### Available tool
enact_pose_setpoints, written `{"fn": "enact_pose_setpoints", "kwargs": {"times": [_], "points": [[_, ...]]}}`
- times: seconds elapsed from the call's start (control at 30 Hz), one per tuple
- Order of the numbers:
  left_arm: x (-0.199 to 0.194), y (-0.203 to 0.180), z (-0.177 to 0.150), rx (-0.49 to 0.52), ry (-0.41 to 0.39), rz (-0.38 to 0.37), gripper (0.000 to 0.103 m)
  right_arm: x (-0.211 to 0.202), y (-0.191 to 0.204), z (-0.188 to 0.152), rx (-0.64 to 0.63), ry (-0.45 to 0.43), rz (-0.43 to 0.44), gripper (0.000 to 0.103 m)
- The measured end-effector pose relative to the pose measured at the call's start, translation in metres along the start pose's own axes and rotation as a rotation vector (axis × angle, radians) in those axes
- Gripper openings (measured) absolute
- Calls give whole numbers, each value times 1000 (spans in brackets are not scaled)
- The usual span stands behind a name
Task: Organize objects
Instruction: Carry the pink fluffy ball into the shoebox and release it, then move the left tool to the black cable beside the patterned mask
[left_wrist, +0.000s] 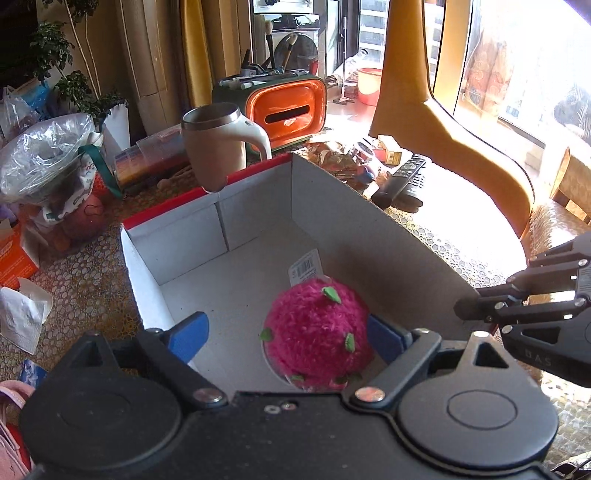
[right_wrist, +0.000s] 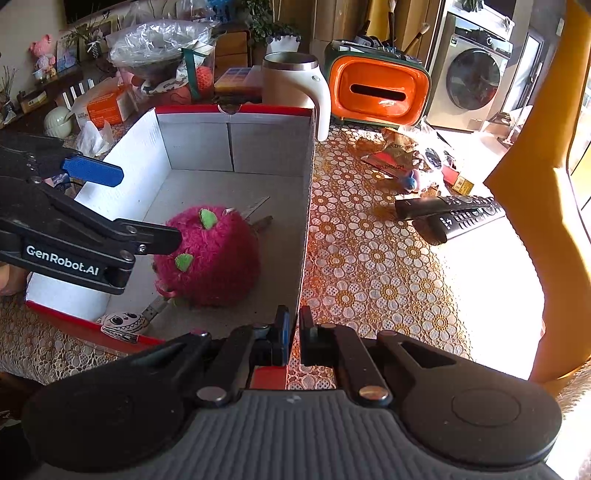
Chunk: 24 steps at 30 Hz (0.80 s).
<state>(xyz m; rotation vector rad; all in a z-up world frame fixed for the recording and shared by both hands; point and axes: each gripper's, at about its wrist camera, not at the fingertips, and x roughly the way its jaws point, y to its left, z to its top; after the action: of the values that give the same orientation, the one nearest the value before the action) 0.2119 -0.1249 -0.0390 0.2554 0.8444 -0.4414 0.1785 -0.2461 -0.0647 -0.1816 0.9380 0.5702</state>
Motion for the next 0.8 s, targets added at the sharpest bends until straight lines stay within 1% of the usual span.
{"fn": "enact_pose_setpoints", "kwargs": {"times": [0.17,0.33,0.43,0.53,0.6,0.7,0.8], "points": [[-26,13,-11,-26,-39,19,92,1,1,-1,-1,10,-4,5],[-48,29,-26,-67,-61,58,93,1,1,-1,4,13,-5,5],[-62,43,-36,-95,-76,91,93,1,1,-1,8,15,-4,5],[-76,60,-47,-139,-89,122,96,1,1,-1,10,18,-5,5],[-84,72,-54,-166,-94,147,100,1,1,-1,10,20,-5,5],[-96,93,-66,-206,-100,196,101,1,0,-1,13,23,-2,5],[-101,113,-76,-240,-89,242,102,2,0,0,14,26,-2,5]]}}
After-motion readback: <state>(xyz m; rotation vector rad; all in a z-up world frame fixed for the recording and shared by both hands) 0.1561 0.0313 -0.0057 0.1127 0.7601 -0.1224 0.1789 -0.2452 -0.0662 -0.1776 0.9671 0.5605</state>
